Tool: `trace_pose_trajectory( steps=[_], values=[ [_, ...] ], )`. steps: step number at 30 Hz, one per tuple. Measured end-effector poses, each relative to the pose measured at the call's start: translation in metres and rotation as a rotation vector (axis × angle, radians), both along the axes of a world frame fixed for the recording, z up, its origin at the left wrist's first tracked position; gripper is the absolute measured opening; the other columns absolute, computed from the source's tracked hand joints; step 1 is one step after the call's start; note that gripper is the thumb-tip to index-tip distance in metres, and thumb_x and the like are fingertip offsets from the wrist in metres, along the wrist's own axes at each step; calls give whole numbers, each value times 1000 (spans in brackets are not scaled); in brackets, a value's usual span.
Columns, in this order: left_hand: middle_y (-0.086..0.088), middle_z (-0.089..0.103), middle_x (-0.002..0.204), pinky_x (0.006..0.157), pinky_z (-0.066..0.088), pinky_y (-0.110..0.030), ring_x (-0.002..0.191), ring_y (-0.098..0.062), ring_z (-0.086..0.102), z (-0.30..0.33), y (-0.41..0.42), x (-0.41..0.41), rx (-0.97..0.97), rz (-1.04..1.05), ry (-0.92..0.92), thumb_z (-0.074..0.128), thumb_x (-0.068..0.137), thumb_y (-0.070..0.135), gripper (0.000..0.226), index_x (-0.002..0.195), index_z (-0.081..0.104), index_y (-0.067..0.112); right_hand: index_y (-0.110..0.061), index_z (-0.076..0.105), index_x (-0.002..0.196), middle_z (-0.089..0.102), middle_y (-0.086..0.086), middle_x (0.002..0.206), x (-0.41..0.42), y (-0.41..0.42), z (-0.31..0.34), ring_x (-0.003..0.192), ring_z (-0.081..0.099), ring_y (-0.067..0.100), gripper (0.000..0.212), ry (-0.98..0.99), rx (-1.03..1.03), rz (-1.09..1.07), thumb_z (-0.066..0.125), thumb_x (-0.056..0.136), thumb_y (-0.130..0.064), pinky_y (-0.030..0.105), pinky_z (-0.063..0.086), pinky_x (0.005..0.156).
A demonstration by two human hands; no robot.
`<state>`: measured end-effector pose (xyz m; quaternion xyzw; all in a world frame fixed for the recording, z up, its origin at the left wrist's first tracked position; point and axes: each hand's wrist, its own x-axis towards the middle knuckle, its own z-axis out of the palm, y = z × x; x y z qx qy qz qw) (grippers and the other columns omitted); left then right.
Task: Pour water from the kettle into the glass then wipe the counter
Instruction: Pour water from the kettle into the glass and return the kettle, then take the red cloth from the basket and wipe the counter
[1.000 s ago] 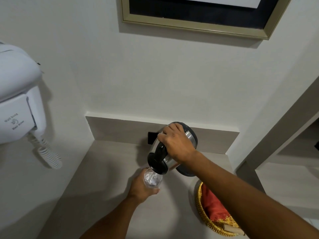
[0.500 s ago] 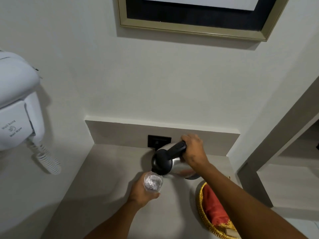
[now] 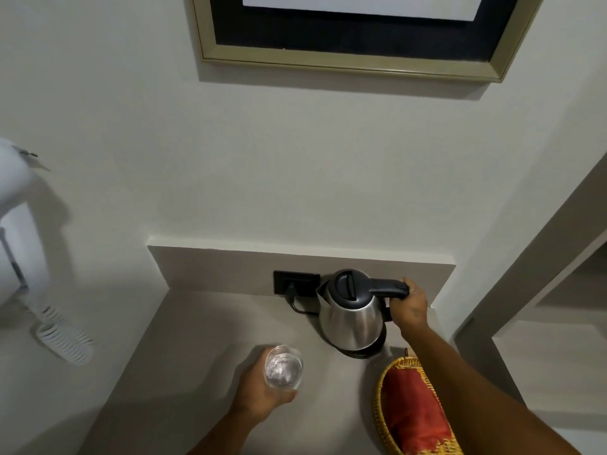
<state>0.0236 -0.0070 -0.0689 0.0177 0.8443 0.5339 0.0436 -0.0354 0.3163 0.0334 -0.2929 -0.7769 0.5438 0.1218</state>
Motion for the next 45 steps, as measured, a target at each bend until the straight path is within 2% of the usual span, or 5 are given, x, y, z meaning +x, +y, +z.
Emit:
trace_pose_trajectory(
  steps=[20,24,28,39,45],
  values=[
    [11,78,119,97,63,-40,111,-9,74,-8,-10,-13,-81,-128,78,103,44,24,87,123,67,35,-11,45,128,50,14,126,43,24,-25,118,49,32,58,-54,138,-93,74,78,-2,46,46,97],
    [5,42,166,132,24,-46,157,-19,35,-23,-28,-10,-467,-316,72,81,59,75,122,160,35,24,-14,47,123,49,17,127,111,0,-73,119,43,35,51,-212,448,-53,71,81,-31,52,39,98],
    [-11,21,175,130,-11,-33,165,-28,12,-37,-33,3,-681,-347,128,52,76,87,123,166,23,8,-20,43,128,49,20,129,147,-14,-105,116,44,40,57,-489,572,73,51,86,-58,55,39,96],
    [-16,36,169,129,7,-45,161,-31,26,-46,-30,3,-871,-356,189,44,80,88,119,161,34,2,-22,33,134,41,21,134,135,-22,-114,122,36,42,50,-631,602,159,43,94,-50,60,34,99],
    [-9,29,174,135,7,-45,164,-25,16,-50,-27,0,-811,-317,139,47,72,91,124,165,27,10,-21,40,134,47,17,124,130,-34,-76,111,44,34,47,-257,489,27,51,93,-43,48,44,92]
  ],
)
